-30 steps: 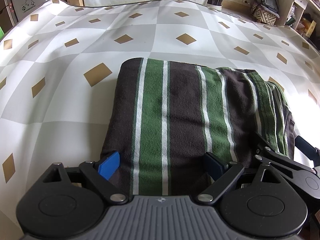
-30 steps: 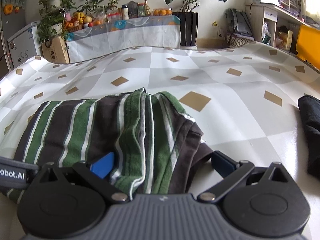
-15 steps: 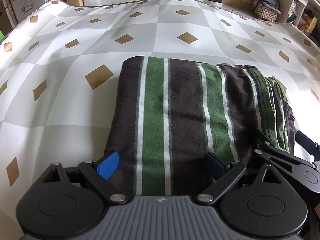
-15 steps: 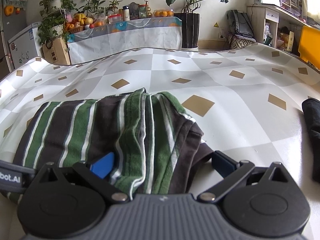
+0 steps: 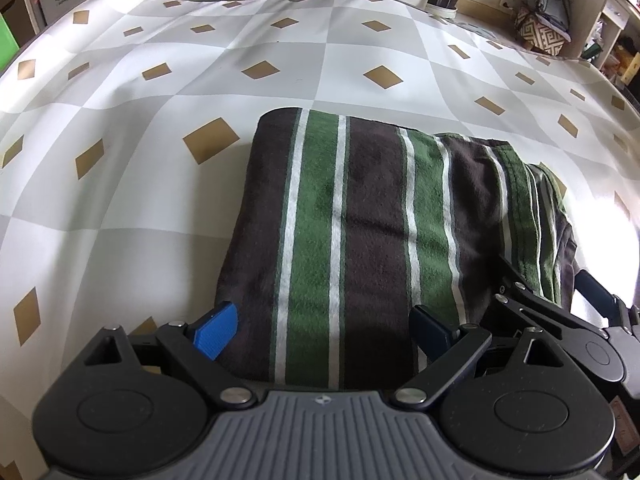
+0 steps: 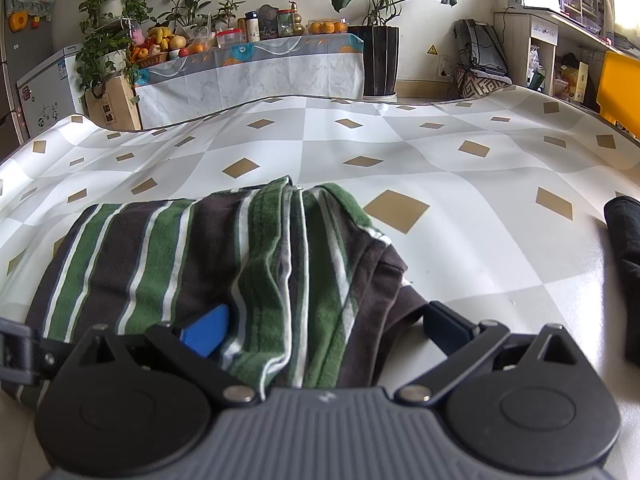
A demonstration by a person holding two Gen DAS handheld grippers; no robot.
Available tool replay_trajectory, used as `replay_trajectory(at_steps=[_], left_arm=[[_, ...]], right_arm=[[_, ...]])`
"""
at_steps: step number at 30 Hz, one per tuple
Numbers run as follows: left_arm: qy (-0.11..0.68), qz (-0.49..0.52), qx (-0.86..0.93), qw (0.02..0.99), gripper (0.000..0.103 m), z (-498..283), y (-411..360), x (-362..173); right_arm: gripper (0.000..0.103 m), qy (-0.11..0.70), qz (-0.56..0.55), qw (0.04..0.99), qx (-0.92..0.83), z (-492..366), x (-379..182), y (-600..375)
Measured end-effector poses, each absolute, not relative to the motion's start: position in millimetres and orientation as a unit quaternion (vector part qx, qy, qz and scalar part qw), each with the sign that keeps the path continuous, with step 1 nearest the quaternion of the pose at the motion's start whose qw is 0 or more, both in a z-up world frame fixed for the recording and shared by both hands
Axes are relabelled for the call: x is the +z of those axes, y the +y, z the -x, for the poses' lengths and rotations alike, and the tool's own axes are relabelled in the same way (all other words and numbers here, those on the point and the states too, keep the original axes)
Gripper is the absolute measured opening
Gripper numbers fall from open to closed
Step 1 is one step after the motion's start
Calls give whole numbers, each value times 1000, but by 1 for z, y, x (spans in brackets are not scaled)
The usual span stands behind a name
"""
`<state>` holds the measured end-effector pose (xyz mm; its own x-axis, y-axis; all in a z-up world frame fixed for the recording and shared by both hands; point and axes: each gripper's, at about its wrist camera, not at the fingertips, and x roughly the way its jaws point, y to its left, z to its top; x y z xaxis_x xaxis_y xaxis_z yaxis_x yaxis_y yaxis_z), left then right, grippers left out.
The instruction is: Fold clothes
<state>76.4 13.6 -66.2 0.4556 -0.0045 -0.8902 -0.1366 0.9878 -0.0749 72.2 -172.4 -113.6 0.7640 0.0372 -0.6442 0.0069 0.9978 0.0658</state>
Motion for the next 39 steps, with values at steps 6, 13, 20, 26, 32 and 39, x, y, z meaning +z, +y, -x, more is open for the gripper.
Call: replay_trajectory(at_steps=[6, 13, 20, 26, 32, 39], left_arm=[[524, 53, 20, 850, 93, -72, 12, -45], [506, 37, -22, 861, 93, -51, 14, -18], [505, 46, -28, 861, 93, -34, 20, -18], [507, 49, -30, 860, 93, -26, 22, -17], [499, 43, -29, 865, 93, -16, 25, -13], [494, 55, -24, 867, 93, -11, 33, -9]], right_arm=[[103, 343, -32, 939, 8, -72, -114, -173], [103, 343, -32, 939, 8, -72, -114, -173], [103, 343, -32, 939, 8, -72, -114, -172], [103, 343, -32, 939, 8, -72, -114, -173], [103, 343, -32, 939, 8, -72, -114, -172], [103, 343, -32, 939, 8, -72, -114, -173]])
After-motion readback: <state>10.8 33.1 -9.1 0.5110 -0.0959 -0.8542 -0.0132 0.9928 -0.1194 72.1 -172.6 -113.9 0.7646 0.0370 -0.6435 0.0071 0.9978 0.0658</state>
